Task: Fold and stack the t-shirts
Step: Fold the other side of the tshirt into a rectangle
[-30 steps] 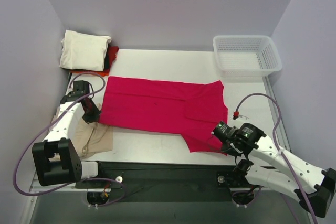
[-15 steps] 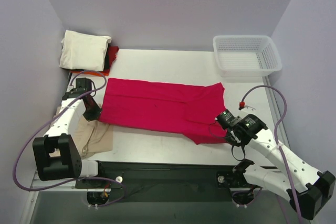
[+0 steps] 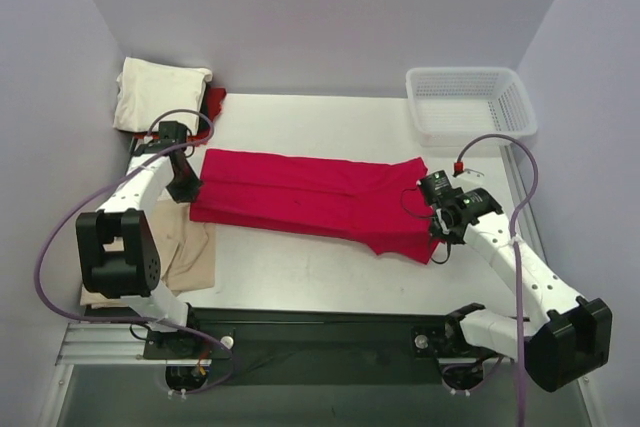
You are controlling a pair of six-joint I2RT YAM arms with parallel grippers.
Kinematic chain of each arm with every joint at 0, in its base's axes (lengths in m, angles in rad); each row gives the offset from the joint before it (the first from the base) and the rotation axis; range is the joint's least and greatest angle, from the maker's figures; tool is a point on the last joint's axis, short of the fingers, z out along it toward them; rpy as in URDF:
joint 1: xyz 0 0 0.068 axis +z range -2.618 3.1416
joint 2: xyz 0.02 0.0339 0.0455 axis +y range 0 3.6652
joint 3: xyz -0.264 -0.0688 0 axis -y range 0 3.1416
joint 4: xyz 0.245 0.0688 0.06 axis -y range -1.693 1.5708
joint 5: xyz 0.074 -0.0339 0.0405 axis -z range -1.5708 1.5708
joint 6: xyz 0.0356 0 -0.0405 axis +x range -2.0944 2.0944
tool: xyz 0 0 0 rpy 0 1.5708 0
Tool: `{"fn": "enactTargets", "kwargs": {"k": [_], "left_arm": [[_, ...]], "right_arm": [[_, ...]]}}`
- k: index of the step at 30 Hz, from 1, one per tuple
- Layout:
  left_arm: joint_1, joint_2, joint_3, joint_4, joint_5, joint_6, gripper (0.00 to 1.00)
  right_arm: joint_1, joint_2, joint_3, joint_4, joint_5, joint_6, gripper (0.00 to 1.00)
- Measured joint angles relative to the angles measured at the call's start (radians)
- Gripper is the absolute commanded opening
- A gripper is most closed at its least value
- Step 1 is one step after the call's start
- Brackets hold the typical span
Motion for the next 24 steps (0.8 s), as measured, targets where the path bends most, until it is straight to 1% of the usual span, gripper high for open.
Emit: {"fn": "enactTargets", "kwargs": {"k": [5, 14, 24], "left_arm": [[-0.002, 0.083, 0.087, 0.004, -0.005, 0.000, 0.00], [-0.009, 0.247, 0.248, 0.010, -0.007, 0.002, 0.00], [-0.020, 0.394, 0.371, 0.009, -0.009, 0.005, 0.00]], "right_arm": [[-0.059, 0.084, 0.042, 0.071, -0.006, -0.054, 0.00], [-0.106, 0.261, 0.140, 0.181, -0.025, -0.114, 0.00], [-0.148, 0.409, 0.218, 0.233, -0.049, -0.144, 0.00]]}}
